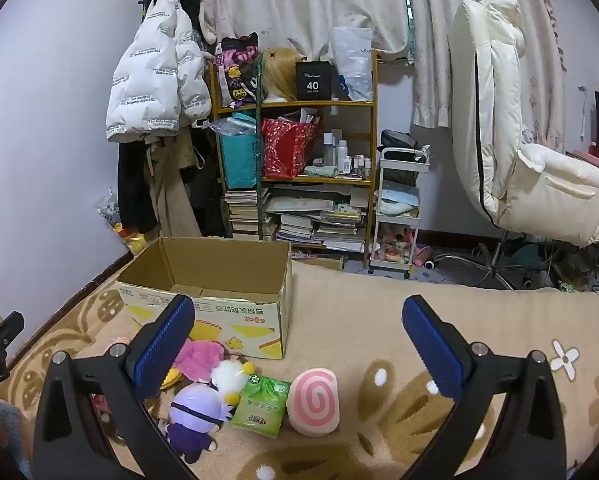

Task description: Organize soft objects

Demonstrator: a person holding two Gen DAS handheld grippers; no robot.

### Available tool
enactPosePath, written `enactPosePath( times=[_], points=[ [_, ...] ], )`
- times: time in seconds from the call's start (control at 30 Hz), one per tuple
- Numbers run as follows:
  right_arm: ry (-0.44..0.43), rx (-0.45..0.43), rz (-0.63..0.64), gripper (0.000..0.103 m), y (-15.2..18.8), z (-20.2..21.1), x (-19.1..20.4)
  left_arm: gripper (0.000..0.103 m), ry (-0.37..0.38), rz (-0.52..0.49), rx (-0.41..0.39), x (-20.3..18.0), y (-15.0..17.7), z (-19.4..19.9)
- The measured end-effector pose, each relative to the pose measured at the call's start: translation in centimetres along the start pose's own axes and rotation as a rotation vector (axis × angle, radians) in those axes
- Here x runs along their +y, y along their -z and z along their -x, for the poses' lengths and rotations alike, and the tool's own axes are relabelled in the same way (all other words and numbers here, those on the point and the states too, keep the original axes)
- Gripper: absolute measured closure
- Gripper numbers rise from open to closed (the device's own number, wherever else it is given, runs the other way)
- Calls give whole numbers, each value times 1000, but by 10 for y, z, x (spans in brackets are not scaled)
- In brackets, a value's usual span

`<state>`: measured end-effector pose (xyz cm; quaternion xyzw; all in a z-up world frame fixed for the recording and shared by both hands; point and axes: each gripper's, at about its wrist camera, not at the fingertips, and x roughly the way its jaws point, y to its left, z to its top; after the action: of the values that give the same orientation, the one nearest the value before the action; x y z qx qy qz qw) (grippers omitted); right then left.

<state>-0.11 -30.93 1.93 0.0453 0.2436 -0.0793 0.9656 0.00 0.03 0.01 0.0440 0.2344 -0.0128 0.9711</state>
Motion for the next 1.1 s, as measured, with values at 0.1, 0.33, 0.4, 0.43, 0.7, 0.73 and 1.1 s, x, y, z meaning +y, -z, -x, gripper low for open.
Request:
enactPosePath(
  times=[0.1,0.33,0.4,0.43,0.7,0.73,1.1],
  points=[
    [-2,-2,4,0,0,0,0,0,-3,-9,12,-1,-1,0],
    [1,-4,6,0,1,0,0,0,0,1,16,-1,0,2],
    [1,-4,4,0,1,-1,0,0,-1,1,11,1,-1,1],
    [2,-4,2,0,1,-1,-1,0,-2,0,10,0,1,-2],
    [2,-2,4,0,1,-1,-1,0,-2,17,8,4,2,-2],
    [1,-1,4,0,1,-1,-1,0,-2,19,8,5,3,-2],
    [0,0,-1,0,1,-2,-1,0,-1,23,10,7,3,-2]
  ],
)
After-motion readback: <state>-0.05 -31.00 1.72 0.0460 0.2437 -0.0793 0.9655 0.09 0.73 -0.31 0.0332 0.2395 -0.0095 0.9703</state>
